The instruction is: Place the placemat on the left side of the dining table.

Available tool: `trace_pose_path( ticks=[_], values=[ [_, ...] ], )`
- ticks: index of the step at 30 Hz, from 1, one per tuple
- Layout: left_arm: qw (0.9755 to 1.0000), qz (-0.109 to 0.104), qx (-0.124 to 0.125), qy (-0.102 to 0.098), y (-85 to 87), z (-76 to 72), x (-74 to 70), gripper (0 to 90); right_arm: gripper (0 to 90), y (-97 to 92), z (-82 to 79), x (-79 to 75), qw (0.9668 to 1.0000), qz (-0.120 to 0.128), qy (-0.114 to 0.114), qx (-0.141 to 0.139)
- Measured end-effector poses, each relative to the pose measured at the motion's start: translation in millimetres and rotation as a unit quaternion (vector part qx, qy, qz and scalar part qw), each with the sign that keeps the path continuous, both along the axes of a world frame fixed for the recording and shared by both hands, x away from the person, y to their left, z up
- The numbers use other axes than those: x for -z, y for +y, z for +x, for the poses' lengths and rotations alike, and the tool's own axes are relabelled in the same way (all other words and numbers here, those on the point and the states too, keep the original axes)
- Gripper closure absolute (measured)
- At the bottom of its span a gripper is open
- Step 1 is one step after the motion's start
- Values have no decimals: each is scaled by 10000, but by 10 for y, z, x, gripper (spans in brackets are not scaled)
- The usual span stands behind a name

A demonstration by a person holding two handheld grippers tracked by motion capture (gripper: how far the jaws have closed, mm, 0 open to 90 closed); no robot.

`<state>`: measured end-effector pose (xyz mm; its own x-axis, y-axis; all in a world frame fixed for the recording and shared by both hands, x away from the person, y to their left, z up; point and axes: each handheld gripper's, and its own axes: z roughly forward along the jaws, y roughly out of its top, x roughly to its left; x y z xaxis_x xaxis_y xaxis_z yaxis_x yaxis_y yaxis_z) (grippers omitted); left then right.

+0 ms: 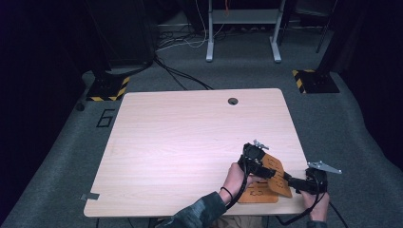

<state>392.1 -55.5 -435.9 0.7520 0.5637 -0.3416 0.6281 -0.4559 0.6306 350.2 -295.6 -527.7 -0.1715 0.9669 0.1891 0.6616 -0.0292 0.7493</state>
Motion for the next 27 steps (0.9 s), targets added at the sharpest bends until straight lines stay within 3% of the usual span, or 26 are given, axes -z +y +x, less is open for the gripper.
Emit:
trace_pose_path(
  ticks=[3,7,13,21,27],
  values=[
    [10000,-43,21,64,-23,8,-11,495,15,8,0,0,10000,-37,24,60],
    [10000,-13,81,10,-60,2,-54,554,14,81,14,2,9991,-405,91,36],
    [9999,-58,97,3,-105,20,-89,615,16,45,7,2,9996,-250,42,112],
    [9999,65,137,-77,-175,66,-85,674,0,27,-15,2,9994,-211,-66,282],
    [9999,-158,-47,33,-192,123,-55,754,0,0,-46,-6,9989,-97,-229,407]
  ],
)
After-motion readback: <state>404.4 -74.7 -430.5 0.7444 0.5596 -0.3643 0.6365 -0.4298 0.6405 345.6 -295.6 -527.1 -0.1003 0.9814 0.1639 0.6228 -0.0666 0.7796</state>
